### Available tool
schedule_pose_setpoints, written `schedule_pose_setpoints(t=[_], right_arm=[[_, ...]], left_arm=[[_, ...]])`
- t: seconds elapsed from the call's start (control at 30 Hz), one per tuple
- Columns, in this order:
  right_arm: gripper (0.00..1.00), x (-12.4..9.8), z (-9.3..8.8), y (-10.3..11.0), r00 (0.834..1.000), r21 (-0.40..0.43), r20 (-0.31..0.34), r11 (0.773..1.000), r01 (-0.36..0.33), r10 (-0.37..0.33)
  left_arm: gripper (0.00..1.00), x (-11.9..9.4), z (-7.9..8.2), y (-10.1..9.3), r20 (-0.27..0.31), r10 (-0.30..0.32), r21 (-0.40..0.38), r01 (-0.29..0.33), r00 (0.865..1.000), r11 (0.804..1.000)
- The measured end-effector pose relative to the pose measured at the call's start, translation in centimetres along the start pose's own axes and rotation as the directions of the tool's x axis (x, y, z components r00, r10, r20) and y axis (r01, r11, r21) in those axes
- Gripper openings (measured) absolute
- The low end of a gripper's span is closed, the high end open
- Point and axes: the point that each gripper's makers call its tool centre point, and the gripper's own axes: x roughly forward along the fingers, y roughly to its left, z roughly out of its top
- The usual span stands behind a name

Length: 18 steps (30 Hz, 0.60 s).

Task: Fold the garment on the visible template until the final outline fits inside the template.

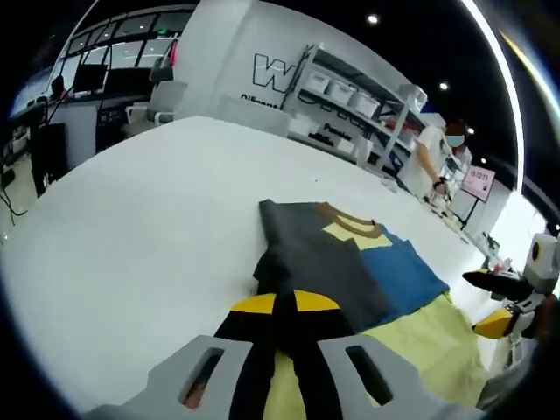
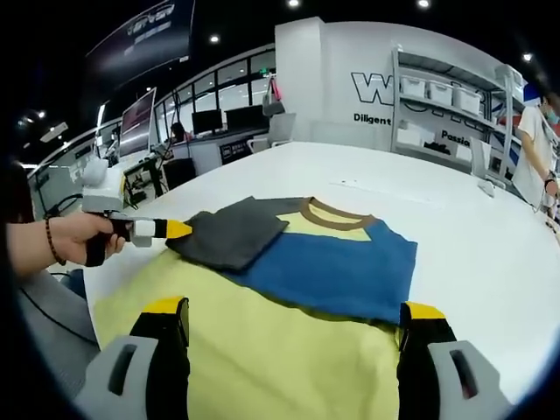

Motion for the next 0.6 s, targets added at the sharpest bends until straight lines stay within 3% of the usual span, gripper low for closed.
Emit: schedule_pose_setpoints(t=[0.37, 0.5, 0.6], right_arm=[[0.99, -0.9, 0.4, -1.6, 0.999, 0.016, 0.013, 0.999, 0.051, -0.051], [0.99, -0.9, 0.6, -1.2, 0.999, 0.037, 0.022, 0.999, 0.035, -0.036], [0.99, -0.9, 0.4, -1.0, 0.999, 0.009, 0.012, 0.999, 0.037, -0.037]], left_arm=[[0.00, -0.7, 2.2, -2.3, 0.059, -0.060, 0.010, 0.059, 0.996, 0.998], [0.00, -0.7, 2.9, -3.6, 0.072, -0.090, 0.032, 0.088, 0.993, 0.996], [0.00, -0.7, 3.3, -4.1, 0.076, -0.103, 0.040, 0.100, 0.992, 0.994]])
